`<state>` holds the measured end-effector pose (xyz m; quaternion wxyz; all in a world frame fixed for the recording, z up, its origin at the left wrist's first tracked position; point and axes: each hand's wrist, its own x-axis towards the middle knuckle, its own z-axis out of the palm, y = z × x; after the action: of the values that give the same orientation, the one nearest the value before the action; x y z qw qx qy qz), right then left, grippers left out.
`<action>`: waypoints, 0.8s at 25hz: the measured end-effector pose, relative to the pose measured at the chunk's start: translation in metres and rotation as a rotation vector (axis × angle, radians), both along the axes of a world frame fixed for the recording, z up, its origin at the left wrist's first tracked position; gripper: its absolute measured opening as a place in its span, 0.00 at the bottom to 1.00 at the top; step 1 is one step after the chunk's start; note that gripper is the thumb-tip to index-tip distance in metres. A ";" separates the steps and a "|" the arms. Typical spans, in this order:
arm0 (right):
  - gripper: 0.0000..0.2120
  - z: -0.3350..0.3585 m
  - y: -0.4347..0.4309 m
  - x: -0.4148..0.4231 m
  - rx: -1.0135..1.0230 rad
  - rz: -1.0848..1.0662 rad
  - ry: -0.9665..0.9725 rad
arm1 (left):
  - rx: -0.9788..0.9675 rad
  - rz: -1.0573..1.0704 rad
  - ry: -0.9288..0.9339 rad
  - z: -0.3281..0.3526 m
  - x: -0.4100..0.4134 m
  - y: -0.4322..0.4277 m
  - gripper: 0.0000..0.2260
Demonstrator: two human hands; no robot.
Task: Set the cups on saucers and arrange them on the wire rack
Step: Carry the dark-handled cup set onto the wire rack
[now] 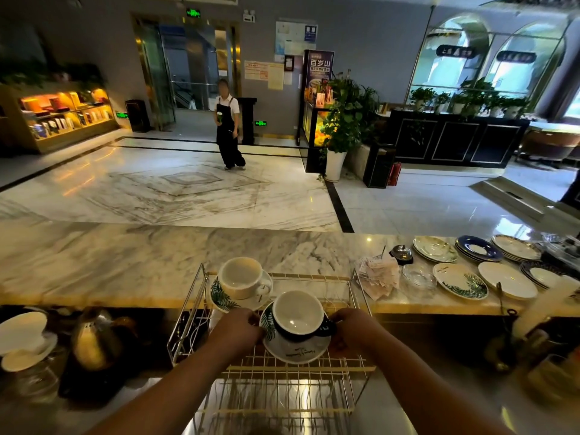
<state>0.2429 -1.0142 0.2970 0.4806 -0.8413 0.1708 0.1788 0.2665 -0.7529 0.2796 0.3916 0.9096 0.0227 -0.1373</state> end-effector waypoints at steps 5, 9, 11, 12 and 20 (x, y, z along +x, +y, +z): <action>0.08 -0.007 0.003 -0.004 0.057 -0.087 -0.027 | -0.004 0.002 -0.015 0.000 -0.004 -0.001 0.04; 0.10 -0.005 0.003 -0.026 0.136 -0.099 -0.079 | -0.057 -0.052 -0.063 0.002 -0.021 0.002 0.09; 0.11 -0.007 0.004 -0.045 0.194 -0.139 -0.162 | -0.044 -0.096 -0.110 0.002 -0.032 0.006 0.16; 0.11 -0.008 0.005 -0.057 0.159 -0.140 -0.221 | -0.022 -0.112 -0.125 0.001 -0.038 0.007 0.18; 0.23 -0.020 0.045 -0.118 -0.595 0.323 -0.628 | 0.377 -0.502 -0.468 -0.013 -0.066 0.021 0.22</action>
<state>0.1247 -0.9696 0.2770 0.2125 -0.9720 -0.0727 -0.0689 0.2004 -0.7314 0.2667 0.1666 0.9495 -0.2656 -0.0109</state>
